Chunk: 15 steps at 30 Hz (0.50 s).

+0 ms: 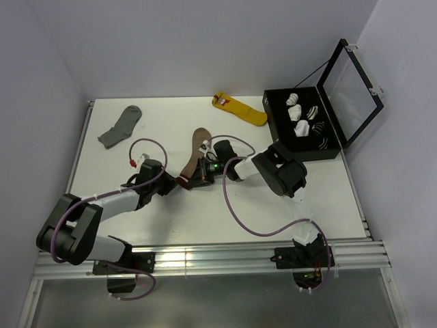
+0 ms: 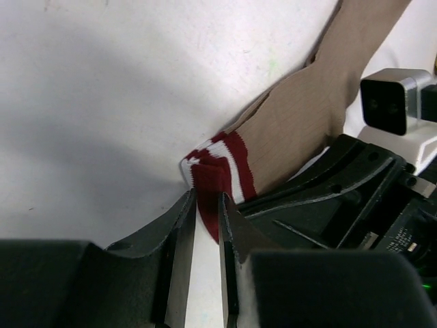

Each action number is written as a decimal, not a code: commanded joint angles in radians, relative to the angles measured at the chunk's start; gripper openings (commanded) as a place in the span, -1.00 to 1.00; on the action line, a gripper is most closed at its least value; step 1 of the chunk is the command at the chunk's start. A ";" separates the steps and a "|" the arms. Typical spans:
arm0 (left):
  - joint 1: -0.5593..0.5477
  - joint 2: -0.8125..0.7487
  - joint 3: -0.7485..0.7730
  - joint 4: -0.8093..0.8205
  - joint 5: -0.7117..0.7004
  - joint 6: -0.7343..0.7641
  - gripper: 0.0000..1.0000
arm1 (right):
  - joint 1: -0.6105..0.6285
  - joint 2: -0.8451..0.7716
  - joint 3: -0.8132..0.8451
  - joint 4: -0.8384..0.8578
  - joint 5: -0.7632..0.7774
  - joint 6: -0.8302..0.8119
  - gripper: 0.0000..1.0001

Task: Roll the socks
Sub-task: Roll the sock at the center of the board.

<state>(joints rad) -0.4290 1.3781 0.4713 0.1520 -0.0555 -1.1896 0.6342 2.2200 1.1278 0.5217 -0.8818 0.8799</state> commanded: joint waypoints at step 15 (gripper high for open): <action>-0.007 0.104 0.004 0.205 0.023 0.005 -0.52 | -0.008 0.035 0.038 -0.040 0.012 -0.010 -1.00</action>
<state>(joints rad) -0.4316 1.4551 0.4713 0.2932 -0.0437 -1.1900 0.6338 2.2261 1.1412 0.5110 -0.8848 0.8890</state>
